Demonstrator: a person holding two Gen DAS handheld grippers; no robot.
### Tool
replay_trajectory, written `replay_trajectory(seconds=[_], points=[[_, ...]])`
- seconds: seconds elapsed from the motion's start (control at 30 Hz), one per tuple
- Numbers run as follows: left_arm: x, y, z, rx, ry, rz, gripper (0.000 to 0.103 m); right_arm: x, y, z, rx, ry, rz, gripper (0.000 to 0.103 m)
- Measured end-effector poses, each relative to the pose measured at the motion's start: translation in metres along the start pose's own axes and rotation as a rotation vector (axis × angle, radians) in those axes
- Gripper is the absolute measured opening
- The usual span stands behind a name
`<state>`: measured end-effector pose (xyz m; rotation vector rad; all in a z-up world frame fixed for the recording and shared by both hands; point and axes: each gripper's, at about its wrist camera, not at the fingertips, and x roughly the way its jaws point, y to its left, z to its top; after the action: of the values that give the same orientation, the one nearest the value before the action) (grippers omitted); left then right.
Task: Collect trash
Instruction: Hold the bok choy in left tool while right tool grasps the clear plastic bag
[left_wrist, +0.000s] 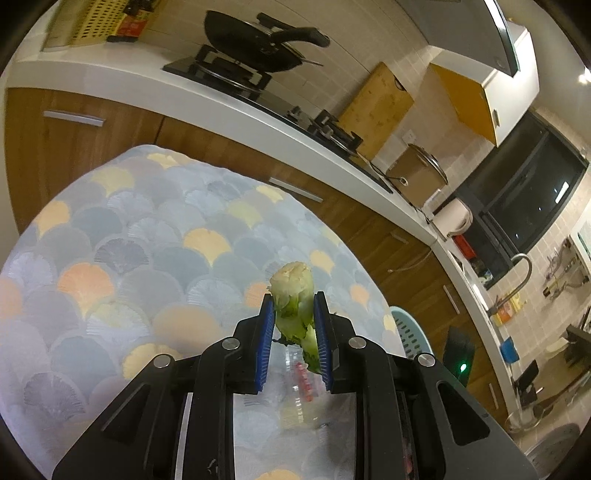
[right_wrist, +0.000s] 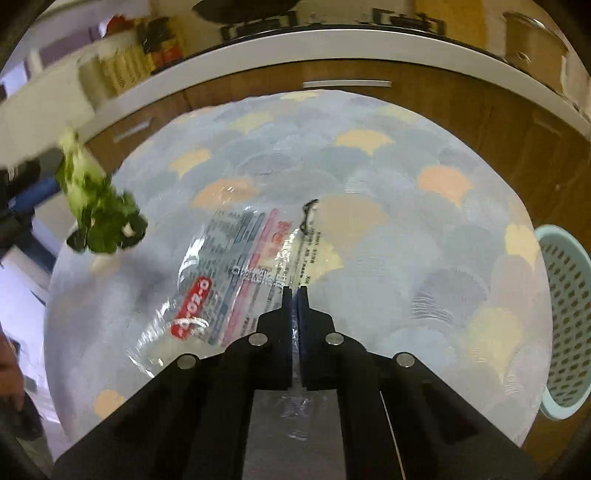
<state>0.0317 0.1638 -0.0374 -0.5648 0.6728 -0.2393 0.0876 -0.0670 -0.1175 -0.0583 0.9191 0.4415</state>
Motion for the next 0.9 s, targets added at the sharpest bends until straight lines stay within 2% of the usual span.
replay_trajectory(seconds=[0.23,0.57,0.9], points=[[0.019,-0.022,0.001,0.044,0.032,-0.012,0.02,-0.036,-0.034,0.009,0.037,-0.106,-0.055,0.0],[0.063,-0.073,-0.001,0.123,0.094,-0.037,0.02,-0.085,-0.11,0.021,0.119,-0.247,-0.129,0.0],[0.141,-0.164,-0.018,0.233,0.211,-0.171,0.02,-0.124,-0.193,-0.009,0.239,-0.279,-0.212,0.0]])
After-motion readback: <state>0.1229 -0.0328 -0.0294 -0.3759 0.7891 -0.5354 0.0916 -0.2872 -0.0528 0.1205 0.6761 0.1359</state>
